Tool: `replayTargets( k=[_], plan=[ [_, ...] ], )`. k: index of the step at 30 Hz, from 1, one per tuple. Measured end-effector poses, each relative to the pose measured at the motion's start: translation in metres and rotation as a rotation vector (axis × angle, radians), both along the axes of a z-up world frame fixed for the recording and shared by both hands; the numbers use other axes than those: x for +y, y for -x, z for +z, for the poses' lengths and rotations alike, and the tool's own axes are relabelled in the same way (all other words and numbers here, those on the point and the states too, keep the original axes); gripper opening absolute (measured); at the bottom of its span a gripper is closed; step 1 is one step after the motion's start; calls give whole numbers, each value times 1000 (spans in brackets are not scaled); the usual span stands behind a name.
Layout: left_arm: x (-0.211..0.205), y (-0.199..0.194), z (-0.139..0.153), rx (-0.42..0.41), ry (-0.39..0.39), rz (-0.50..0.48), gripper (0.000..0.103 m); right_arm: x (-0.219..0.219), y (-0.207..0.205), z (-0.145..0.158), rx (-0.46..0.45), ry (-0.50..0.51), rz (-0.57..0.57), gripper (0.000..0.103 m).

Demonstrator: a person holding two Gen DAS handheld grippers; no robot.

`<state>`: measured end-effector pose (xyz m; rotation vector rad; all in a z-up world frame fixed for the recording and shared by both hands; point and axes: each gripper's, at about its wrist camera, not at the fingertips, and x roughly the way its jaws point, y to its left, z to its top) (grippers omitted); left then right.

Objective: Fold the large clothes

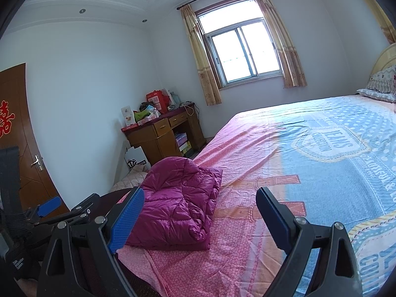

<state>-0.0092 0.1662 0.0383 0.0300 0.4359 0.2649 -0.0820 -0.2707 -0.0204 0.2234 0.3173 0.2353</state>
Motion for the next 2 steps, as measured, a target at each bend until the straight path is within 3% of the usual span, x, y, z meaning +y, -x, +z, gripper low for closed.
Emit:
replayTargets(
  k=[2],
  plan=[
    [2,-3,0,11,-2,7,103,0,-1,-1,6,-4,-1,92]
  ],
)
